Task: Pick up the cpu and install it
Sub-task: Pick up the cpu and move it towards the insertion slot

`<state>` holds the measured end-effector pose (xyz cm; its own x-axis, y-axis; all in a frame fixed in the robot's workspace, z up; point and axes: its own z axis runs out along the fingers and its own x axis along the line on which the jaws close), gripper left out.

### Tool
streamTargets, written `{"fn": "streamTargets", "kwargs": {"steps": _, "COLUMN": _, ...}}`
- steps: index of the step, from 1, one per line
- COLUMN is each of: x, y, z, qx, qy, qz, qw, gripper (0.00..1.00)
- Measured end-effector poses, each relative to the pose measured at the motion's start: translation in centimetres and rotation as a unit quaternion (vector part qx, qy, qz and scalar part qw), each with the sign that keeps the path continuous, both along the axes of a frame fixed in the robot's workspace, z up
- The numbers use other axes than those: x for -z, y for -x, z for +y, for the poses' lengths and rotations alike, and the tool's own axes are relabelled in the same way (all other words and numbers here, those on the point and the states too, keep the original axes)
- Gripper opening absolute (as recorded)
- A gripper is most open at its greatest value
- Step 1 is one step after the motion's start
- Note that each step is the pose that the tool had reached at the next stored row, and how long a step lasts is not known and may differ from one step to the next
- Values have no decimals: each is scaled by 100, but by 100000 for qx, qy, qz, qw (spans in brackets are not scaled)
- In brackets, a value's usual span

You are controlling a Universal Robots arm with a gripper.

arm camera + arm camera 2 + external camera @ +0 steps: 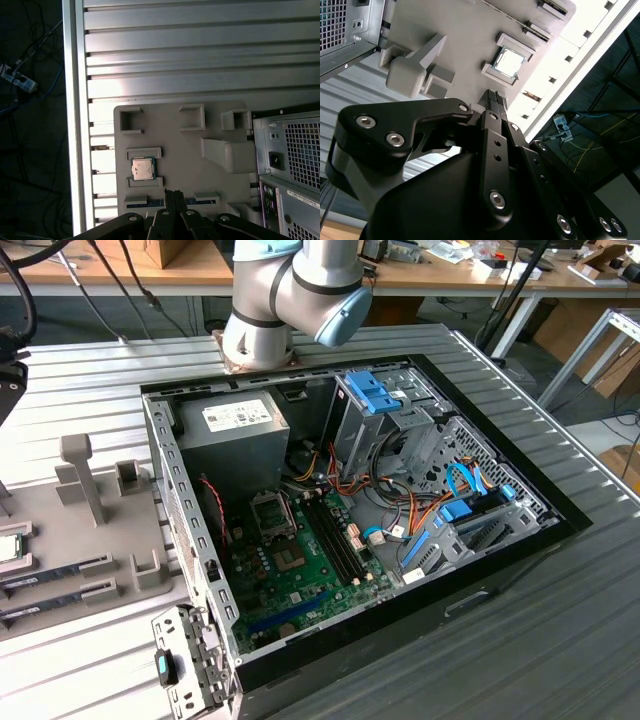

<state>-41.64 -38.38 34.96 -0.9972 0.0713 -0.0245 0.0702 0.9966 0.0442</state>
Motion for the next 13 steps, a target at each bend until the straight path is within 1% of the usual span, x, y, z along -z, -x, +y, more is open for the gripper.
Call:
{"fn": "streamTargets", "kwargs": {"steps": 6, "x": 0, "y": 0, "z": 0, "qx": -2, "qy": 2, "qz": 2, "qw": 100000, "gripper": 11}}
{"fn": "streamTargets", "kwargs": {"steps": 9, "x": 1, "y": 0, "z": 0, "qx": 1, "qy": 0, "qz": 3, "qw": 100000, "gripper": 29}}
{"fn": "streamTargets", "kwargs": {"steps": 10, "x": 1, "y": 0, "z": 0, "qx": 3, "qy": 2, "qz": 5, "qw": 100000, "gripper": 29}}
{"fn": "streamTargets", "kwargs": {"steps": 13, "x": 2, "y": 0, "z": 0, "qx": 3, "qy": 2, "qz": 1, "qw": 100000, "gripper": 47}}
